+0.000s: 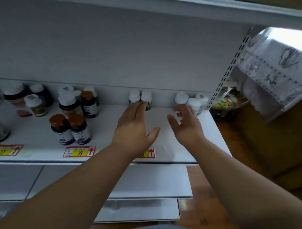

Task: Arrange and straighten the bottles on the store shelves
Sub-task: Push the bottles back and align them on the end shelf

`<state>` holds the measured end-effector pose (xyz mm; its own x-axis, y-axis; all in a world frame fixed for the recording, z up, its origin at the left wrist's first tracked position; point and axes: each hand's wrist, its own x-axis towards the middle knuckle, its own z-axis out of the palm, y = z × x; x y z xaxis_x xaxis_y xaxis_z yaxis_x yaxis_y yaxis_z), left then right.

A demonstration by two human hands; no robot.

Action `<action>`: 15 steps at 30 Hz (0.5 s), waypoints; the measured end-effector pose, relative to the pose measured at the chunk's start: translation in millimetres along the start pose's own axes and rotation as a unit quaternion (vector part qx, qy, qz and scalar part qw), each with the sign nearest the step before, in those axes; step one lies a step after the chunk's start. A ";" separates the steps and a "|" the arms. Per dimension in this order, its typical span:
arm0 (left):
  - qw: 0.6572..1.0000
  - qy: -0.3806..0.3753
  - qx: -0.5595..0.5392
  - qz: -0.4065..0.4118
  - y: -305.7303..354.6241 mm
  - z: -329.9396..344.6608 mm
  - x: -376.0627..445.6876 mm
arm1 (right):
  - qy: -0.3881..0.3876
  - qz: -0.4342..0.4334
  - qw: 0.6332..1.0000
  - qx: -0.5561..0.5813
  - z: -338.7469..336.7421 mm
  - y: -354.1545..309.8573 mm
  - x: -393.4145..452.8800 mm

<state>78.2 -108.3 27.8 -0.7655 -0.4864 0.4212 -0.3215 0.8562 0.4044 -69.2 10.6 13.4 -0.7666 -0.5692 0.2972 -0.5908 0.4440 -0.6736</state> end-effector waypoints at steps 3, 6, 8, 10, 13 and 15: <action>0.998 -0.053 -0.023 -0.008 28.0 18.0 20.5 | -0.020 0.009 0.995 -0.094 -23.9 30.1 36.2; 0.995 -0.090 -0.030 -0.014 48.1 40.7 37.6 | -0.074 0.043 0.977 -0.194 -36.4 59.2 74.2; 0.995 -0.088 -0.037 -0.021 56.6 54.9 45.9 | -0.104 0.053 0.964 -0.241 -36.2 73.3 91.1; 0.996 -0.081 -0.038 -0.027 64.4 67.9 50.3 | -0.096 0.043 0.963 -0.247 -33.6 81.2 97.7; 0.996 -0.081 -0.031 -0.027 74.2 83.7 55.7 | -0.053 0.022 0.970 -0.235 -31.4 89.2 97.3; 0.996 -0.078 -0.032 -0.024 77.5 90.4 59.4 | -0.039 0.001 0.978 -0.207 -32.0 95.7 95.6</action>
<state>-42.6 -55.1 10.7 -0.8291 -0.4894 0.2704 -0.3279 0.8173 0.4739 -207.0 20.8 -1.0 -0.7563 -0.6114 0.2328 -0.6523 0.6780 -0.3387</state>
